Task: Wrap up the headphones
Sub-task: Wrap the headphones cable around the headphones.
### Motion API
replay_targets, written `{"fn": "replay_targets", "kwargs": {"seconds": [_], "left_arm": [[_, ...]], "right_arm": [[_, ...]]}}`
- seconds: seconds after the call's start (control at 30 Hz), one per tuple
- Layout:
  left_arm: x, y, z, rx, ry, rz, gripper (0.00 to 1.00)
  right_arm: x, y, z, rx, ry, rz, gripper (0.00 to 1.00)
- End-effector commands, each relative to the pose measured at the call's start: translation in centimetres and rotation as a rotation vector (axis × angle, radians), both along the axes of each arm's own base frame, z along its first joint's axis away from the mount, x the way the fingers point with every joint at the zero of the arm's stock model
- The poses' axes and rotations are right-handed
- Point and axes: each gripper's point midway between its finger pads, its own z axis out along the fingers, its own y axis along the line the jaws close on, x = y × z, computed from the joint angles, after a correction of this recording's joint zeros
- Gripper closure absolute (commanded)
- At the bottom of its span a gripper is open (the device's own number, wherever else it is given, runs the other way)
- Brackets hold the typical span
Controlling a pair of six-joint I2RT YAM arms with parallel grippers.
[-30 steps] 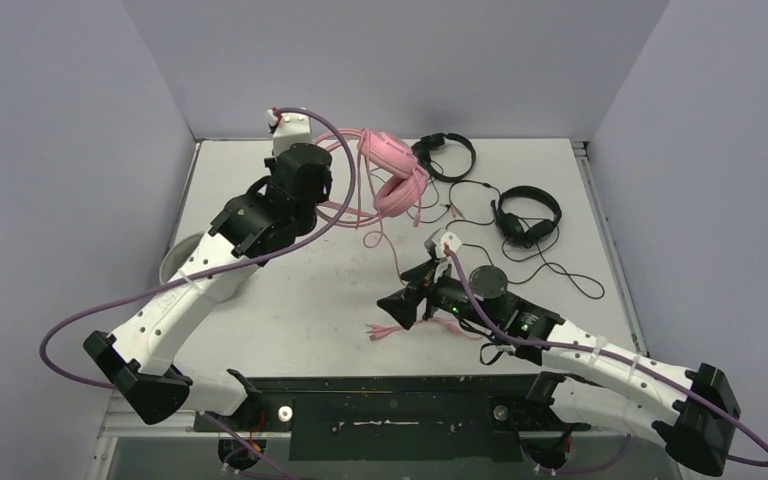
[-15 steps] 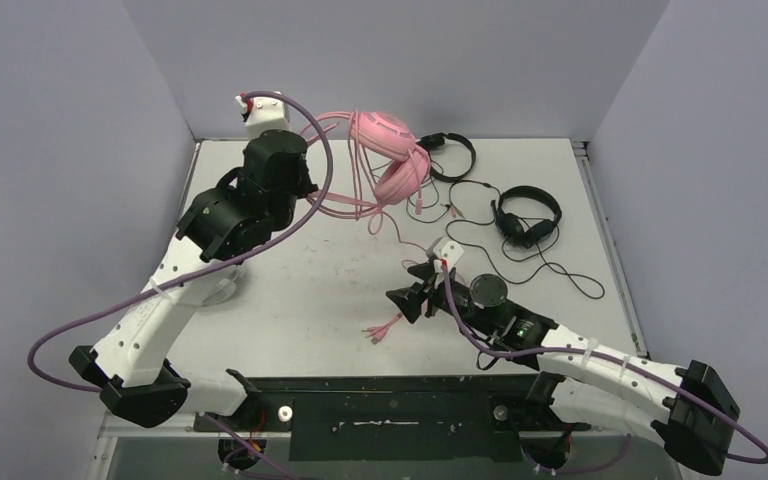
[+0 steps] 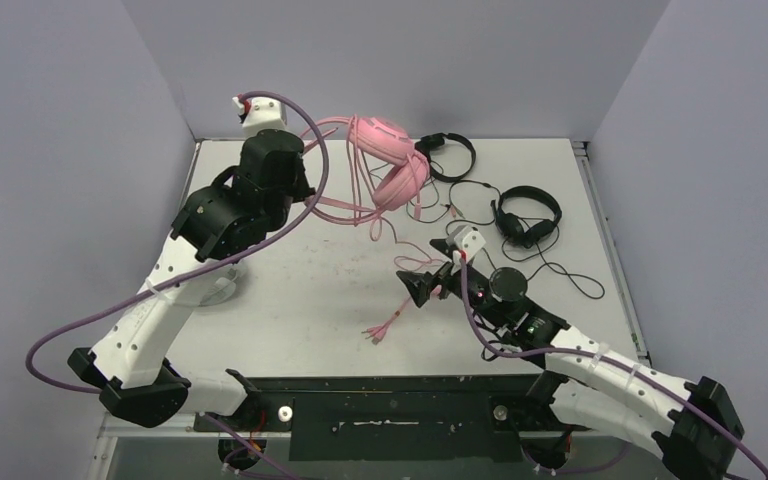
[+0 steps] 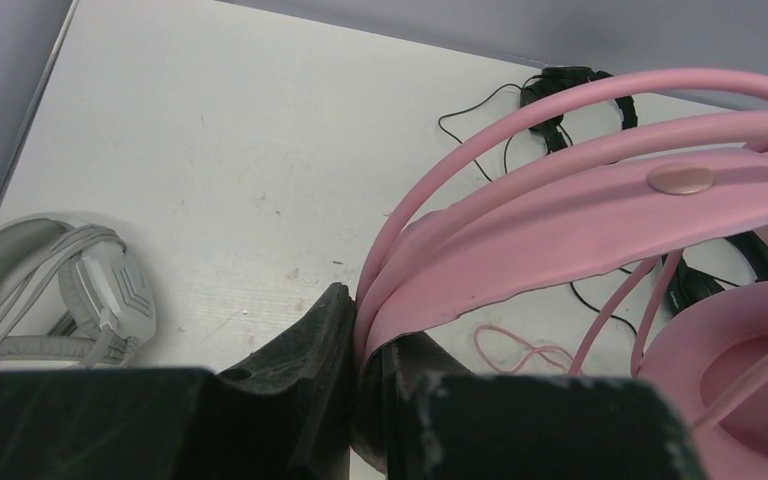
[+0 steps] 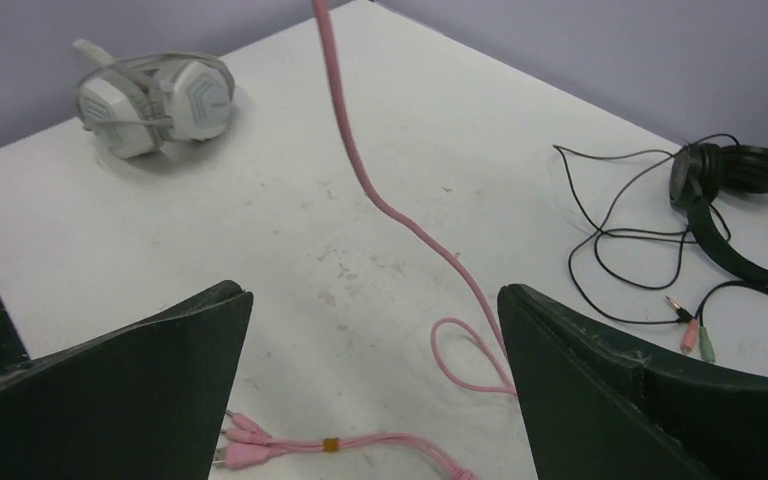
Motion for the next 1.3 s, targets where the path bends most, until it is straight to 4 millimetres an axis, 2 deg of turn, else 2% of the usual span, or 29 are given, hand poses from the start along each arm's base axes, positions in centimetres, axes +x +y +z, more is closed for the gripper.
{"fn": "replay_targets", "kwargs": {"seconds": [0.0,0.17,0.3,0.37,0.4,0.5,0.67,0.73,0.83,0.93,1.1,1.27], "left_arm": [[-0.6,0.0,6.7,-0.208,-0.160,-0.003,1.00],[-1.0,0.0,7.3,-0.229,-0.159,-0.022,1.00],[-1.2,-0.7,7.6,-0.265,-0.153,-0.056,1.00],[-1.2,-0.8,7.7,-0.276,-0.154,-0.062,1.00],[-1.2,-0.9,7.9,-0.278,-0.155,-0.064,1.00],[-1.1,-0.6,8.6,-0.284,-0.167,-0.061,1.00],[-0.5,-0.7,9.5,-0.285,-0.149,-0.068,1.00],[-0.7,-0.8,9.8,-0.295,-0.143,-0.078,1.00],[-0.9,-0.8,10.3,-0.312,-0.147,-0.086,1.00],[-0.9,-0.3,11.4,-0.331,-0.177,-0.081,1.00],[-0.9,0.1,13.8,-0.364,-0.219,-0.100,1.00],[-1.2,-1.7,14.0,-0.372,-0.199,-0.221,1.00]], "right_arm": [[2.7,0.1,-0.7,-0.017,-0.055,-0.044,0.00],[5.4,1.6,-2.8,-0.111,-0.102,-0.044,0.01],[7.7,2.3,-3.2,-0.120,-0.134,-0.044,0.03],[8.5,3.2,-3.7,-0.137,-0.130,-0.027,0.13],[8.8,3.7,-3.8,-0.140,-0.129,-0.014,0.21],[8.8,4.9,-4.7,-0.129,-0.109,0.043,0.38],[9.0,5.6,-7.5,-0.122,-0.049,0.063,0.42],[9.3,5.6,-8.3,-0.128,-0.034,0.060,0.53],[9.8,5.1,-9.6,-0.123,0.008,0.048,0.79],[10.0,3.4,-10.5,-0.066,0.070,0.026,0.98],[8.8,1.1,-13.0,0.018,0.213,0.016,1.00],[8.7,-0.5,-12.2,0.145,0.282,0.031,1.00]]}}
